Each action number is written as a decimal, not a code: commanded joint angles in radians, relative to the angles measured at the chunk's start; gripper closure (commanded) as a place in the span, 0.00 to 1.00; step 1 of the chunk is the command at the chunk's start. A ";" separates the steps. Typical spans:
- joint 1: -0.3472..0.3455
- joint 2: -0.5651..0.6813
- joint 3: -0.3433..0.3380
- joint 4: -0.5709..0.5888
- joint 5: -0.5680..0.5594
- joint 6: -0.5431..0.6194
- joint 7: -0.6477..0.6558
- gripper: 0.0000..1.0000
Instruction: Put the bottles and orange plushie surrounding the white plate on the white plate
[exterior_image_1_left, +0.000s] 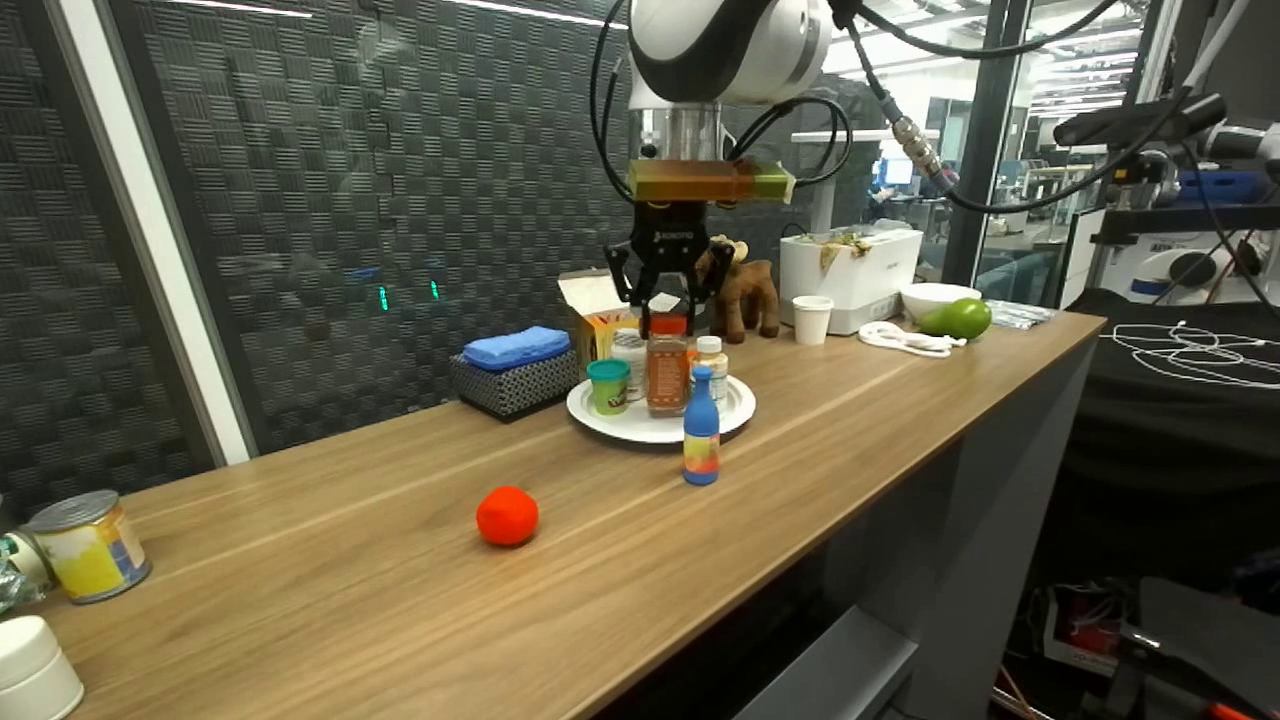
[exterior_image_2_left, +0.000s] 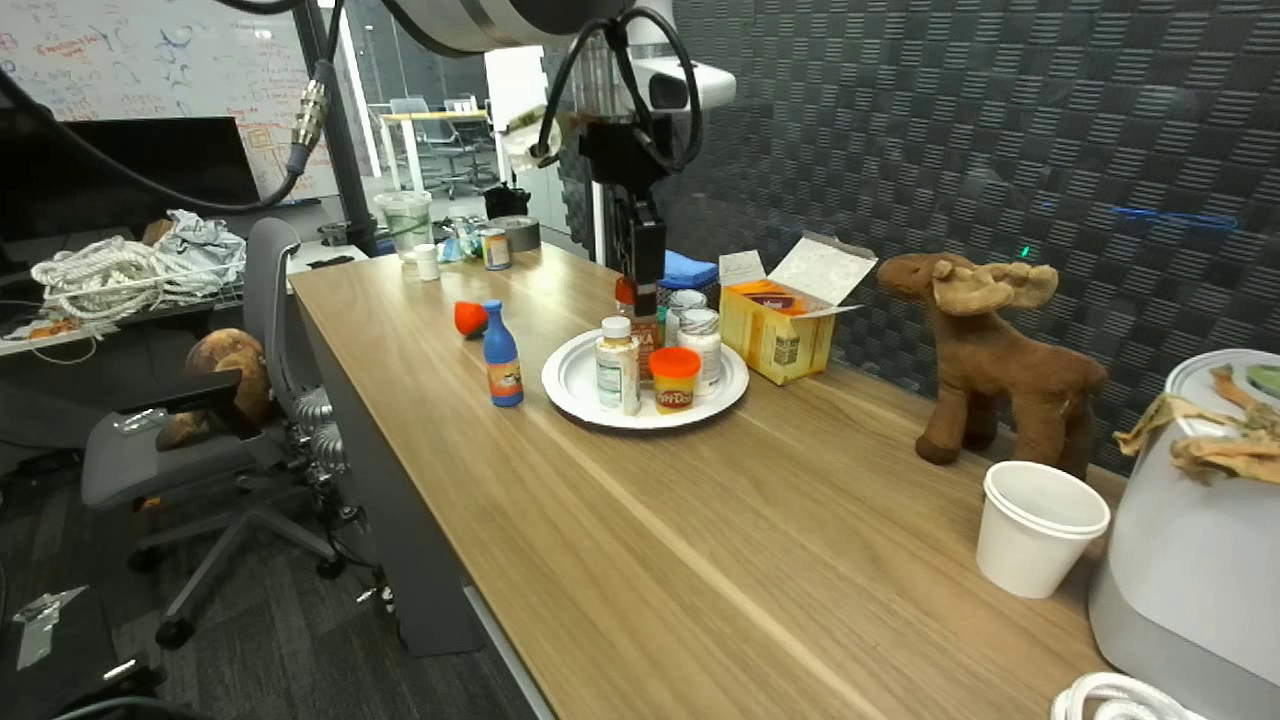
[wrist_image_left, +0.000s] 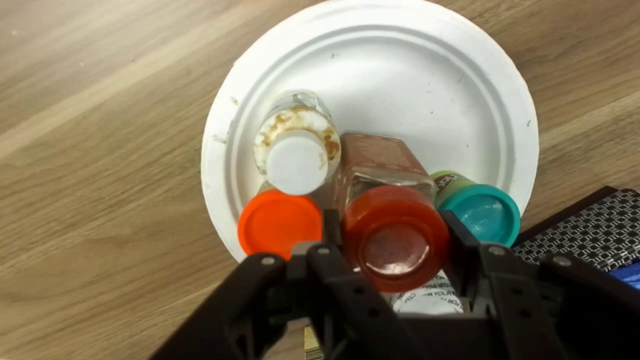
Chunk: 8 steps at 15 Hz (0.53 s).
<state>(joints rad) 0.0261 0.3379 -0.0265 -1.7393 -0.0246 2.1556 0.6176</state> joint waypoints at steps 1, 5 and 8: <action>0.008 0.003 -0.011 -0.003 0.020 0.047 -0.031 0.75; 0.031 -0.007 -0.022 -0.030 -0.032 0.125 -0.013 0.75; 0.051 -0.024 -0.019 -0.055 -0.067 0.154 -0.019 0.25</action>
<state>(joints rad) 0.0422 0.3514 -0.0287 -1.7605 -0.0557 2.2676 0.6083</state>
